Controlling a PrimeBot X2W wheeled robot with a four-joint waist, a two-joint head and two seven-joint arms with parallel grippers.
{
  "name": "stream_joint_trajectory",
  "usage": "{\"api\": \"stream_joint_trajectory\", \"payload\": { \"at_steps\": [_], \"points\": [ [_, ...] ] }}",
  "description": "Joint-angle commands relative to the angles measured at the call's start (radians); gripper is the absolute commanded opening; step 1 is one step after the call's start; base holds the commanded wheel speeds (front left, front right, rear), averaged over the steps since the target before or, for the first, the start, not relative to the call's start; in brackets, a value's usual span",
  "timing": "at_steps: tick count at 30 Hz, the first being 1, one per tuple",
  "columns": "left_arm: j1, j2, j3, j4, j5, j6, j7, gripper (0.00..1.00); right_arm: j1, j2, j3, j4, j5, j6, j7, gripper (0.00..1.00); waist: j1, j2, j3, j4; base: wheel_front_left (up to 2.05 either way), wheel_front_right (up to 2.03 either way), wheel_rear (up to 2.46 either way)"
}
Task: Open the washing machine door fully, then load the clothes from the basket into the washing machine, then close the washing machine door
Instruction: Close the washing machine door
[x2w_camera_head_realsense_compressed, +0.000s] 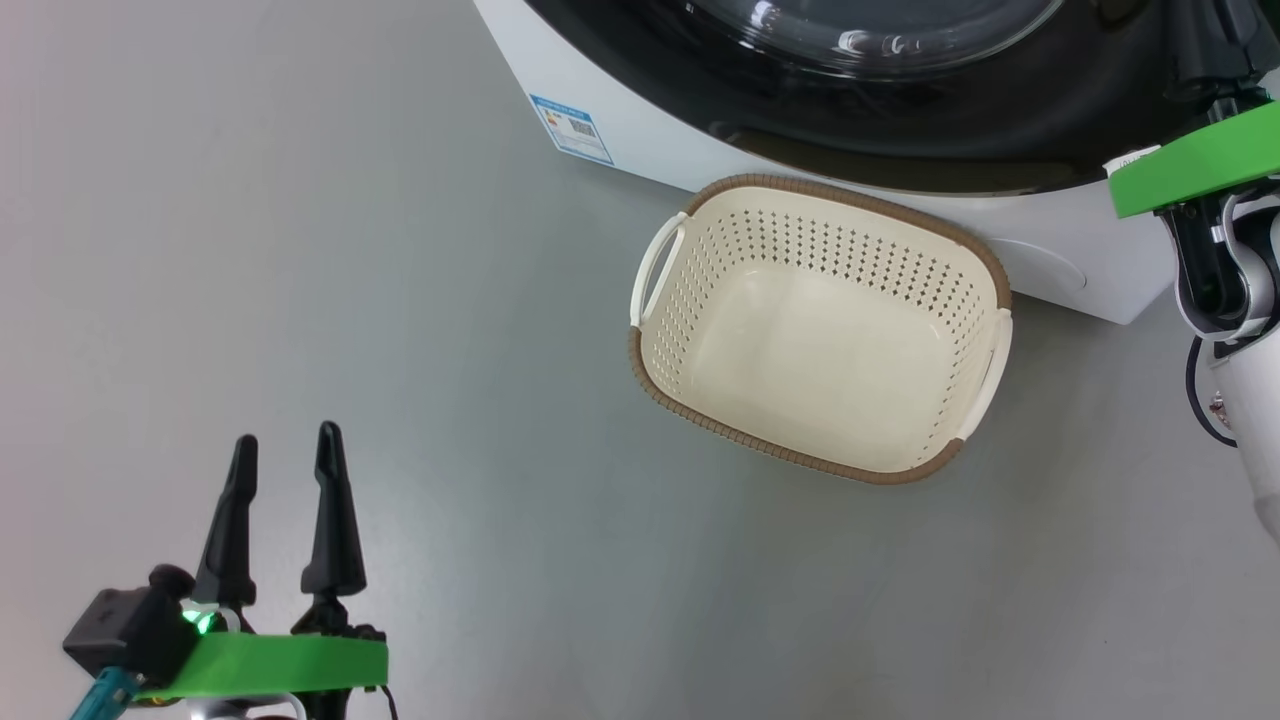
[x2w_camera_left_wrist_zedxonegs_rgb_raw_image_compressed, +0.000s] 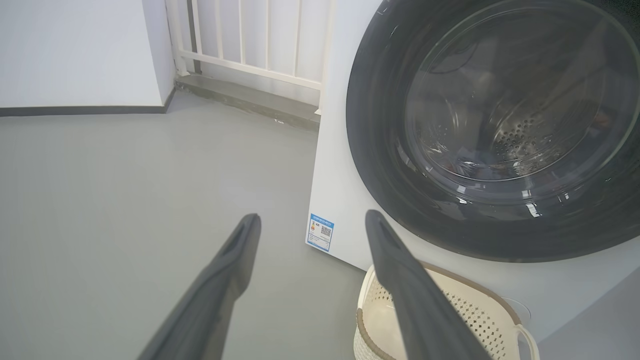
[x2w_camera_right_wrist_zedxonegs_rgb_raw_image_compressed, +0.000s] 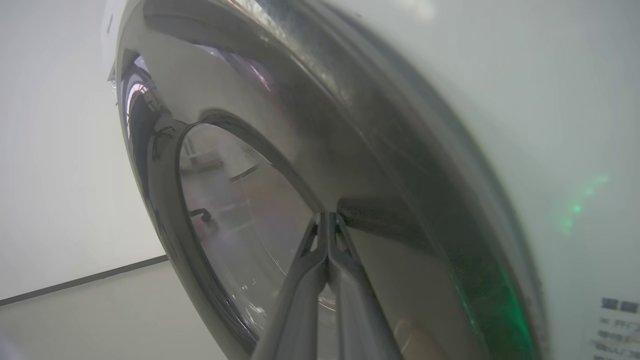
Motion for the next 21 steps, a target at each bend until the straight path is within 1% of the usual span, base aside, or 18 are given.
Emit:
{"api": "stream_joint_trajectory", "payload": {
  "at_steps": [1,6,11,12,13,14,16,17,18,19,21],
  "points": [
    [-0.026,0.019,0.033,-0.031,-0.008,-0.002,-0.007,1.0,-0.043,-0.007,-0.033,-0.012,-0.02,-0.009,-0.008,0.0,0.0,-0.0001,0.006,0.001,0.0,0.0,0.0],
    [-0.031,0.019,0.034,-0.025,-0.006,-0.002,-0.007,1.0,-0.042,0.007,-0.024,-0.006,-0.032,-0.009,-0.008,0.0,0.0,-0.0001,-0.001,-0.005,0.0,0.0,0.0],
    [-0.023,0.019,0.033,-0.013,0.01,-0.002,-0.007,1.0,-0.002,0.016,0.008,-0.013,-0.02,-0.009,-0.008,0.0,0.0,-0.0001,-0.034,-0.019,0.0,0.0,0.0],
    [-0.021,0.019,0.034,-0.011,0.014,-0.002,-0.007,1.0,0.009,0.017,0.014,-0.015,-0.018,-0.009,-0.008,0.02,0.0,-0.0001,-0.042,-0.022,0.0,0.0,0.0],
    [-0.019,0.019,0.034,-0.009,0.02,-0.002,-0.007,1.0,0.02,0.019,0.024,-0.017,-0.015,-0.009,-0.008,0.2,0.0,-0.0001,-0.051,-0.026,0.0,0.0,0.0],
    [-0.016,0.019,0.033,-0.007,0.026,-0.002,-0.007,1.0,0.031,0.02,0.029,-0.021,-0.012,-0.009,-0.008,0.32,0.0,-0.0001,-0.059,-0.03,0.0,0.0,0.0],
    [-0.01,0.019,0.036,-0.002,0.037,-0.002,-0.007,1.0,0.056,0.023,0.041,-0.03,-0.008,-0.009,-0.008,0.48,0.0,-0.0001,-0.077,-0.039,0.0,0.0,0.0],
    [-0.006,0.019,0.036,0.0,0.043,-0.002,-0.007,1.0,0.069,0.025,0.044,-0.036,-0.005,-0.009,-0.008,0.77,0.0,-0.0001,-0.086,-0.044,0.0,0.0,0.0],
    [-0.002,0.019,0.037,0.002,0.05,-0.002,-0.007,1.0,0.082,0.028,0.049,-0.043,-0.003,-0.009,-0.008,0.96,0.0,-0.0001,-0.094,-0.049,0.0,0.0,0.0],
    [0.001,0.019,0.037,0.004,0.056,-0.002,-0.007,1.0,0.095,0.03,0.053,-0.049,-0.001,-0.009,-0.008,1.0,0.0,-0.0001,-0.102,-0.054,0.0,0.0,0.0],
    [0.008,0.023,0.037,0.008,0.064,-0.002,-0.007,1.0,0.121,0.034,0.06,-0.063,0.004,-0.009,-0.008,1.0,0.0,-0.0001,-0.117,-0.065,0.0,0.0,0.0]
  ]
}}
